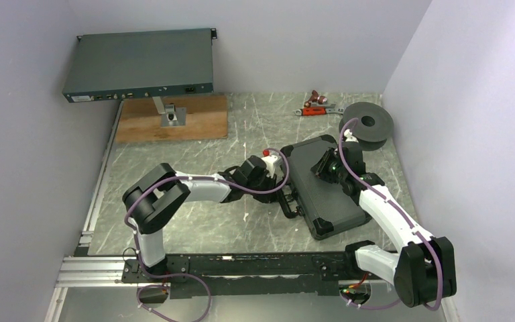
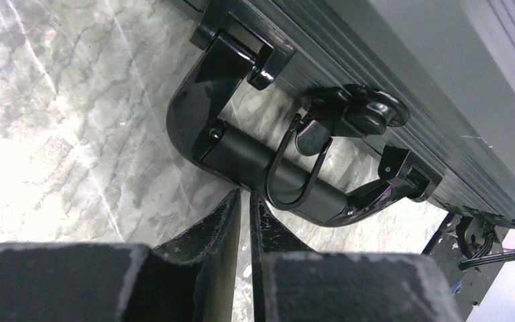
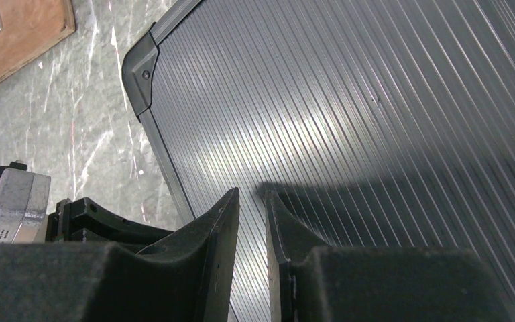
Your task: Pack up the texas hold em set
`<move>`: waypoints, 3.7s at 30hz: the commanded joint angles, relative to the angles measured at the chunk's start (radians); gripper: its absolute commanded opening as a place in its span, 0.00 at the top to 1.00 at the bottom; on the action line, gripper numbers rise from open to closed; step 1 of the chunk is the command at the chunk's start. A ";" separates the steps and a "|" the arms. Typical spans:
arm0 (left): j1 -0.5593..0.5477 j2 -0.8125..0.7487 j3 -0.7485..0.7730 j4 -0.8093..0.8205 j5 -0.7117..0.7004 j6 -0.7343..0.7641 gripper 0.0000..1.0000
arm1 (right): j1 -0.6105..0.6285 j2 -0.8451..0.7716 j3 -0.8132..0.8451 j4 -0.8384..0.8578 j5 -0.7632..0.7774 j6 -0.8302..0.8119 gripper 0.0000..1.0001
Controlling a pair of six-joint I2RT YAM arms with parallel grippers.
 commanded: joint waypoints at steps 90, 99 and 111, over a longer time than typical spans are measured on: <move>-0.080 0.078 0.353 -0.078 0.015 -0.011 0.96 | 0.008 0.062 -0.087 -0.222 -0.019 -0.013 0.75; -0.080 0.036 0.285 -0.072 -0.003 -0.012 0.96 | 0.007 0.066 -0.086 -0.221 -0.019 -0.014 0.75; -0.084 0.026 0.162 -0.009 -0.031 -0.030 0.94 | 0.008 0.066 -0.086 -0.221 -0.017 -0.014 0.75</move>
